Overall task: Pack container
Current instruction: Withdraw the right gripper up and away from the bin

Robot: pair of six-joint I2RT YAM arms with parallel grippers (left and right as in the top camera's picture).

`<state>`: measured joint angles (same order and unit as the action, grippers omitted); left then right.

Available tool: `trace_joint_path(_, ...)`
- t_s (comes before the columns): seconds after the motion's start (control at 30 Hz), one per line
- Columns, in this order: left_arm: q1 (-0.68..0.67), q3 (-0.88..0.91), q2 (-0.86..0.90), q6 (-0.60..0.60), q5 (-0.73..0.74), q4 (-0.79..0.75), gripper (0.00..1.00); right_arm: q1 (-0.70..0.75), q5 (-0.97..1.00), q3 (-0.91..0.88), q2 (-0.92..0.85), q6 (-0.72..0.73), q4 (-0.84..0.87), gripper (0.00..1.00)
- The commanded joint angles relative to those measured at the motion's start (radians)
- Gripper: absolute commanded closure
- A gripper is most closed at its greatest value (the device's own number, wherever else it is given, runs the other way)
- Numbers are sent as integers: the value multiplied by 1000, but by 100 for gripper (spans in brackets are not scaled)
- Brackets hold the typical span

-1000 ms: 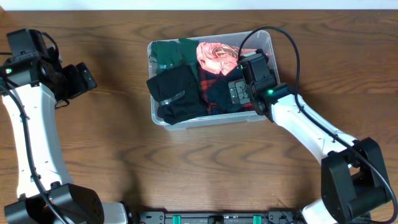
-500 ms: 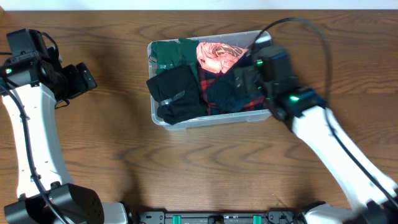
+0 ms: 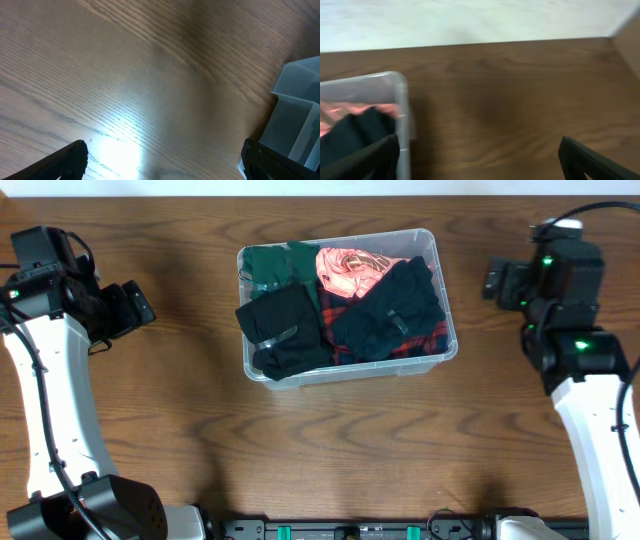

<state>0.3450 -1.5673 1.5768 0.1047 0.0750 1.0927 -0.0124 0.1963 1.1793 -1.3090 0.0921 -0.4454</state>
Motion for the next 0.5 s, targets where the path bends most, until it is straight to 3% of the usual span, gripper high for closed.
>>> trace_joint_path(0.0, 3, 6, 6, 2, -1, 2, 2, 74, 13, 3, -11, 7, -2, 1)
trace_joint_path(0.47, 3, 6, 6, 2, -1, 2, 2, 104, 6, 3, -11, 8, -23, 1)
